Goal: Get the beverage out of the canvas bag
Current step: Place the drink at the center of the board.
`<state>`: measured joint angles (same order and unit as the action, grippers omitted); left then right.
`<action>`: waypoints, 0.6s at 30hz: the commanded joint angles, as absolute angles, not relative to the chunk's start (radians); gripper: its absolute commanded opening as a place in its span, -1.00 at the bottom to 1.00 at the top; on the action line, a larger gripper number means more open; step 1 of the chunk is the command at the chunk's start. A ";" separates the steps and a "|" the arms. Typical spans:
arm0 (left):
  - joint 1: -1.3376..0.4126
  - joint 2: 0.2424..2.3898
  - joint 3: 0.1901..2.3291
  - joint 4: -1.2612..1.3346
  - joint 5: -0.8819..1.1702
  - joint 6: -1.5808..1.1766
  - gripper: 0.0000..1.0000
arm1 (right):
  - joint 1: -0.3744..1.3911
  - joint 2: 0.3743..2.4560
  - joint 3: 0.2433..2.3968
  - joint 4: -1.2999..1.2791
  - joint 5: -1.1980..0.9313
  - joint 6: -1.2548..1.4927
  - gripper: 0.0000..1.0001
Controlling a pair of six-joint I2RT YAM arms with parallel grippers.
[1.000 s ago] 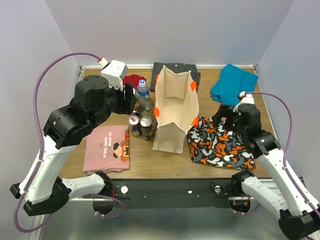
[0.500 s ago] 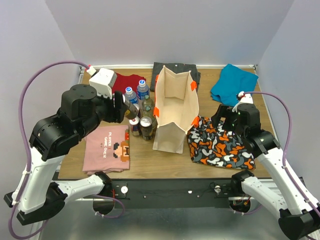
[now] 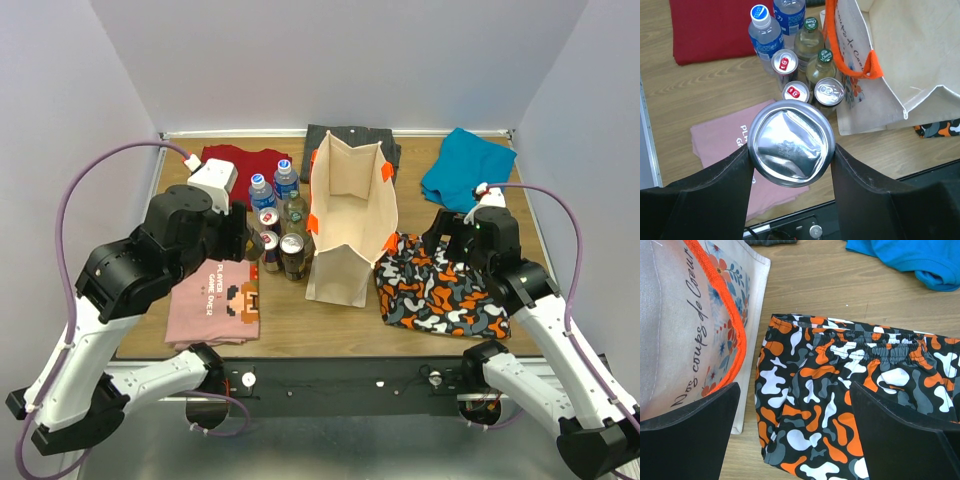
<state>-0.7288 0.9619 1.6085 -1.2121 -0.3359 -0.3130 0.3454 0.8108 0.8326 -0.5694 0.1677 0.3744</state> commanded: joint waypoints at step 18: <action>-0.736 0.862 1.419 -1.075 -0.396 -0.417 -1.00 | 0.345 0.799 0.821 -0.551 0.167 0.387 0.99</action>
